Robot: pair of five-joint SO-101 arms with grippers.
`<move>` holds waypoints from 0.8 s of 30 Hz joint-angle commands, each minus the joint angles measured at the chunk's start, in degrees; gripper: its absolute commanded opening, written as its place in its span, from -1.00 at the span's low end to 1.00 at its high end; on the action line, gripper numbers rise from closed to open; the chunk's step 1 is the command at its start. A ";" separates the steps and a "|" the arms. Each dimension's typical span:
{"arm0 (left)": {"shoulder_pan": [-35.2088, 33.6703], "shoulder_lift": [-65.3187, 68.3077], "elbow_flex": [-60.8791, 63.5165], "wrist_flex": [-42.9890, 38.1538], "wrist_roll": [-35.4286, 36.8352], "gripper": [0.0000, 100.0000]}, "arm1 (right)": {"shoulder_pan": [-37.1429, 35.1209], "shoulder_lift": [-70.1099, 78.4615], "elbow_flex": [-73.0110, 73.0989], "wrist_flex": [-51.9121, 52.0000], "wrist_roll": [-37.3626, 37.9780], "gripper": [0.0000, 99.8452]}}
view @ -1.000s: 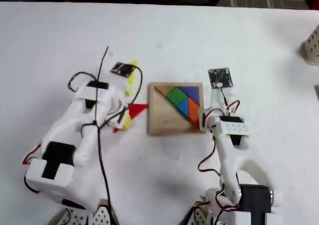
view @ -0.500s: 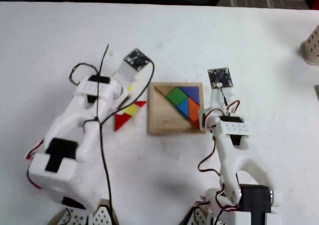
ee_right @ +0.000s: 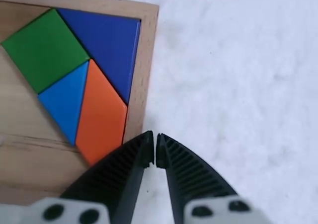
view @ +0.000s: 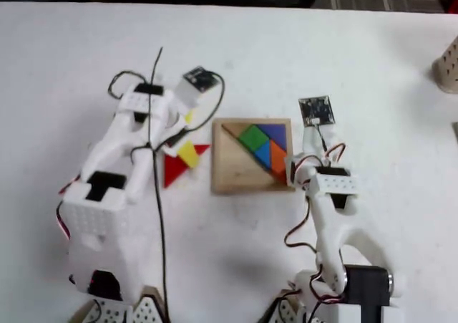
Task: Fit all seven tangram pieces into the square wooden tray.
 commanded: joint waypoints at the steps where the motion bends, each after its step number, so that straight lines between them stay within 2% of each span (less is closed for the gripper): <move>1: 0.48 0.22 -3.87 3.87 -1.49 -0.28 | -0.57 -0.31 -0.44 -1.45 0.62 -0.97; 4: 0.84 0.40 -3.34 6.77 -1.49 -0.29 | -0.40 -0.31 -0.44 -1.45 0.62 -0.97; 8: 0.84 0.48 -0.79 9.41 -1.23 -0.42 | -0.31 -0.31 -0.44 -1.45 0.62 -0.97; 12: 0.75 0.40 -0.26 9.14 4.13 -0.43 | -0.31 -0.31 -0.44 -1.54 0.62 -0.97; 16: 1.10 0.40 -0.35 8.44 5.71 -0.42 | -0.31 -0.31 -0.53 -1.54 0.62 -0.97; 24: 0.31 0.13 0.09 7.65 14.33 -0.55 | -0.22 -0.31 -0.62 -1.54 0.62 -0.97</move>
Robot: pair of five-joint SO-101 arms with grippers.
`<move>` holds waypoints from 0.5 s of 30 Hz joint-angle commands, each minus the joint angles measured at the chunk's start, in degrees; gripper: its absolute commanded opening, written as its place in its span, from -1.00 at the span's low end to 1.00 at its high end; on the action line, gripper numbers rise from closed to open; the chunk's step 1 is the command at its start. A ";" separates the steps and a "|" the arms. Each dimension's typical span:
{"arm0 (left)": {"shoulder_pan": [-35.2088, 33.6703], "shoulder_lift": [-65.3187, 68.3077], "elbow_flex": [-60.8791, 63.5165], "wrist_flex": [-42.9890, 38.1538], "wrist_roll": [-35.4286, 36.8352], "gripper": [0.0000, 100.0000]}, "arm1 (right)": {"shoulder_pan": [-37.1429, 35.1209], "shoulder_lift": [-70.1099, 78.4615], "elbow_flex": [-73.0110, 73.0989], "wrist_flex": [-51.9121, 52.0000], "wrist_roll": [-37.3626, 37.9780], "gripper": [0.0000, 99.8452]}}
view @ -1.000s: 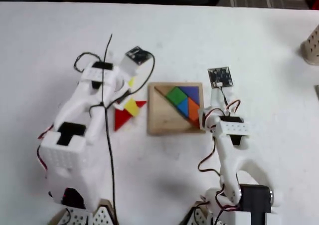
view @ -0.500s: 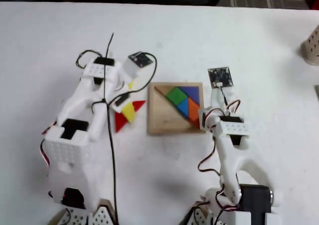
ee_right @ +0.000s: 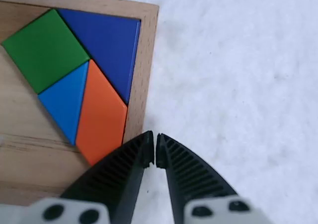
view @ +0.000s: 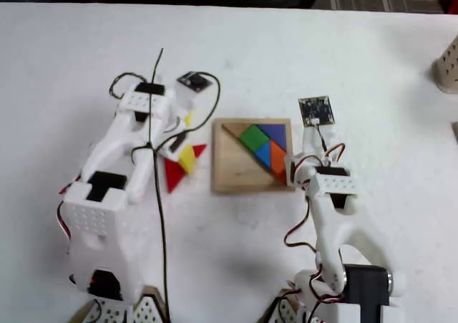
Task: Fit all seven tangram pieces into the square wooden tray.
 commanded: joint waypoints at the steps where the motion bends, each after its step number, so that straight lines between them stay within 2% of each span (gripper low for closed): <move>1: -0.04 -0.48 0.53 -0.62 4.75 -0.57 | -0.22 -0.31 -0.62 -1.54 0.62 -0.97; 10: 0.75 -0.13 0.62 2.02 10.81 -0.62 | -0.22 -0.31 -0.62 -1.54 0.62 -0.97; 15: 1.71 -0.13 0.62 2.64 10.99 -0.62 | -0.22 -0.31 -0.62 -1.54 0.62 -0.97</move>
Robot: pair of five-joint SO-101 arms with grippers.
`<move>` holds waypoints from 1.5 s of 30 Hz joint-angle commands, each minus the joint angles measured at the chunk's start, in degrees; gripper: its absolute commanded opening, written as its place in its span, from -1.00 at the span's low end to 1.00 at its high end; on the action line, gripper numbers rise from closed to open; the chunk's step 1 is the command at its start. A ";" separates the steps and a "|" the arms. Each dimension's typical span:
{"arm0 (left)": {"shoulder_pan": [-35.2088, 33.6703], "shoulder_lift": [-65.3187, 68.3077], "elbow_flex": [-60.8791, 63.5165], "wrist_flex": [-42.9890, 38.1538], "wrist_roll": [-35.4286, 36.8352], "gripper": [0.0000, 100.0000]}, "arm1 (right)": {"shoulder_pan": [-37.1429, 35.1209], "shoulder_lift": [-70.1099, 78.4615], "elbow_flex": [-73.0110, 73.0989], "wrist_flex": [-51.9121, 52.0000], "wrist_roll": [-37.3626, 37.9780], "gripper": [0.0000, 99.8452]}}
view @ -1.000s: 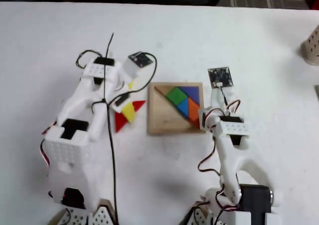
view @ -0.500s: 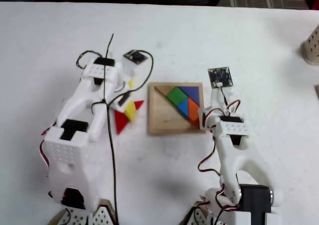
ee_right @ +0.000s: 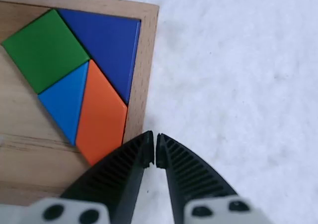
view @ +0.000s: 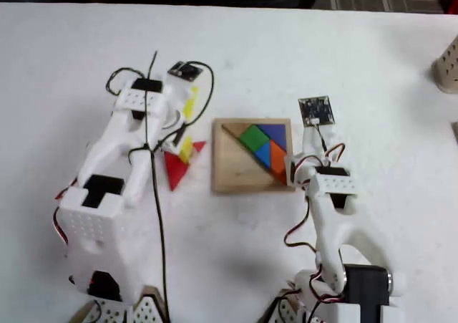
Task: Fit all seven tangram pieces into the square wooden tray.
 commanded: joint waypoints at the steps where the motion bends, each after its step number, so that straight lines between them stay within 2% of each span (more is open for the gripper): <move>1: 1.89 1.19 1.32 1.49 0.97 -0.62 | -0.22 -0.31 -0.62 -1.54 0.62 -0.97; 11: 8.92 0.57 0.88 7.12 1.23 -0.62 | -0.22 -0.31 -0.62 -1.54 0.62 -0.97; 13: 9.63 0.31 0.88 7.12 3.08 -0.62 | -0.22 -0.31 -0.62 -1.54 0.62 -0.97; 21: 11.82 -7.87 1.67 9.67 4.13 -0.61 | -0.22 -0.31 -0.70 -1.54 0.62 -0.97; 28: 19.47 -11.38 7.30 8.53 6.42 -0.61 | -0.22 -0.40 -0.70 -1.54 0.62 -0.97; 36: 20.09 -17.89 7.91 7.82 10.73 -0.61 | -0.13 -0.48 -0.70 -1.54 0.62 -0.97; 45: 23.08 -18.33 7.91 5.71 11.96 -0.61 | -0.13 -0.57 -0.70 -1.54 0.70 -0.97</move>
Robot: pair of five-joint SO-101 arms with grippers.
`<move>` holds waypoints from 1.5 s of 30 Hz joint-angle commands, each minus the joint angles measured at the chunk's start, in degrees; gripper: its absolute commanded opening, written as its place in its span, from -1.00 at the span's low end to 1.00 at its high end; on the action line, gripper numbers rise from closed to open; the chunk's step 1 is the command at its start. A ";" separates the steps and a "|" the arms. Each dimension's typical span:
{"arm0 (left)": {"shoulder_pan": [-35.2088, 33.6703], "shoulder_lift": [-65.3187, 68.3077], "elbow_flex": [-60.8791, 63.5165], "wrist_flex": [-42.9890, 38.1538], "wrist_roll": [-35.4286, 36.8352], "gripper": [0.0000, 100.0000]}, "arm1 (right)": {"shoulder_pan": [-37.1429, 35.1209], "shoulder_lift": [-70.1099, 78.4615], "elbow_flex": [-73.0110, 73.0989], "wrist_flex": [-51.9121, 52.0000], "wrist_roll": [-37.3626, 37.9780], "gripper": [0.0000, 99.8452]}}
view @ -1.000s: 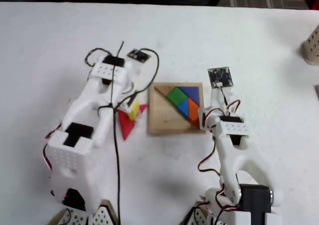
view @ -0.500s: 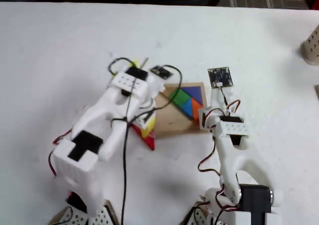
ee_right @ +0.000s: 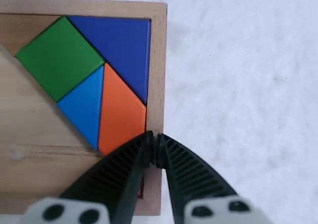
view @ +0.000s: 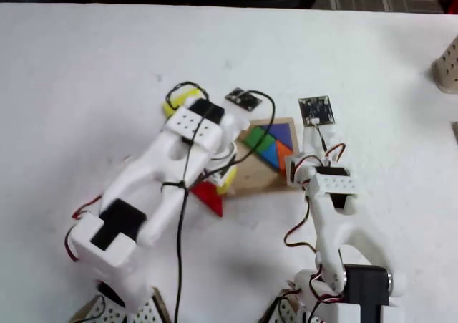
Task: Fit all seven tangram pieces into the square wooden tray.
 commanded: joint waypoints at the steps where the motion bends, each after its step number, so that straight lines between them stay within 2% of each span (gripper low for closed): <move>1: 2.59 -3.56 -0.26 -3.08 0.88 -0.61 | -0.13 -0.57 -0.70 -1.19 0.53 -0.97; 12: 2.59 -3.56 8.18 -12.84 4.13 -0.62 | 0.66 -0.66 -0.70 -1.19 0.53 -0.97; 18: -3.74 -5.49 5.89 -9.67 3.69 -0.59 | 0.66 -0.57 -0.70 -1.19 0.53 -0.97; 21: -7.96 -6.81 8.79 -10.73 3.60 -0.44 | 0.66 -0.57 -0.70 -1.19 0.53 -0.97; 25: -8.40 -7.08 16.44 -17.49 3.69 -0.25 | 0.66 -0.48 -0.70 -1.19 0.53 -0.97; 28: -8.75 -6.99 19.16 -20.66 4.04 -0.25 | 0.66 -0.40 -0.70 -1.19 0.53 -0.97; 36: -8.92 -6.73 22.33 -21.54 4.31 -0.25 | 0.40 -0.40 -0.62 -1.19 0.53 -0.97; 40: -10.33 -6.73 22.33 -25.41 8.79 -0.25 | 0.40 -0.40 -0.44 -1.19 0.53 -0.97; 45: -9.19 -6.73 22.59 -26.37 9.05 -0.25 | 0.40 -0.40 -0.44 -1.19 0.53 -0.97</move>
